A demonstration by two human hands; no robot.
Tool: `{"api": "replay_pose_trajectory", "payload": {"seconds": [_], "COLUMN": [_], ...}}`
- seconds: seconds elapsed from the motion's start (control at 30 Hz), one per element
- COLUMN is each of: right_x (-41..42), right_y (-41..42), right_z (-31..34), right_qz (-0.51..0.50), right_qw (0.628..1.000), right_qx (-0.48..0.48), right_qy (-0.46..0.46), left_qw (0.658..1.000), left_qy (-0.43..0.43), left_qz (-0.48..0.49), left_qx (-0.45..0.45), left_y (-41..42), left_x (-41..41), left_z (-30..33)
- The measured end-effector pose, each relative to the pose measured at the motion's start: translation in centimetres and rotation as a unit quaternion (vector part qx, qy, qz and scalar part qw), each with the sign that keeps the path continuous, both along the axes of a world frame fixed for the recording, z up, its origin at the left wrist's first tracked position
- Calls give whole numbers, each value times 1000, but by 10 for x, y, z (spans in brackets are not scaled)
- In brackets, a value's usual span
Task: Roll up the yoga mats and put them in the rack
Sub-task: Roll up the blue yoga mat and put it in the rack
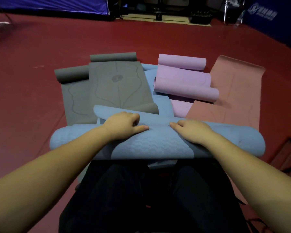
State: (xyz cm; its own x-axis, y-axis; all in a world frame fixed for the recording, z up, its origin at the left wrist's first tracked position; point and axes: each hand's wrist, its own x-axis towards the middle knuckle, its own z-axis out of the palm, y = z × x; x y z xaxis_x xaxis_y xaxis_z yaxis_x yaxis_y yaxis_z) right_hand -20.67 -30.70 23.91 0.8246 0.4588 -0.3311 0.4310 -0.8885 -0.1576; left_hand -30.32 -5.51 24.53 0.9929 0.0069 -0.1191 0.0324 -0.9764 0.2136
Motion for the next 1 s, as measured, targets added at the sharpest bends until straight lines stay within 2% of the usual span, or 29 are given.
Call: {"api": "replay_pose_trajectory", "payload": {"seconds": [0.07, 0.13, 0.23, 0.3, 0.37, 0.5, 0.7, 0.8, 0.9, 1.0], "right_x": [2, 9, 14, 17, 26, 53, 74, 83, 91, 95], "right_y": [3, 5, 11, 17, 21, 28, 36, 41, 43, 42], "right_z": [0, 0, 3, 5, 7, 11, -5, -13, -25, -27], "right_qz": [-5, -11, -8, -1, -5, -3, 12, 33, 59, 68], "right_qw": [1000, 1000, 999, 997, 995, 989, 985, 980, 976, 982], "right_qx": [-4, -13, -24, -34, -53, -100, -117, -162, -202, -178], "right_qy": [3, 21, 46, 65, 86, 107, 127, 108, 51, -7], "left_qw": [999, 995, 980, 971, 969, 966, 961, 960, 962, 962], "left_qy": [-9, -72, -143, -118, -96, -91, -117, -118, -111, -94], "left_qz": [30, 27, -65, -88, -85, -95, -95, -94, -97, -95], "left_qx": [39, 62, 120, 187, 213, 222, 233, 234, 232, 239], "left_y": [-13, -32, -51, -52, -50, -51, -52, -54, -53, -52], "left_x": [-2, -16, -45, -50, -47, -44, -49, -53, -52, -51], "left_z": [0, -10, -35, -48, -51, -49, -52, -53, -52, -49]}}
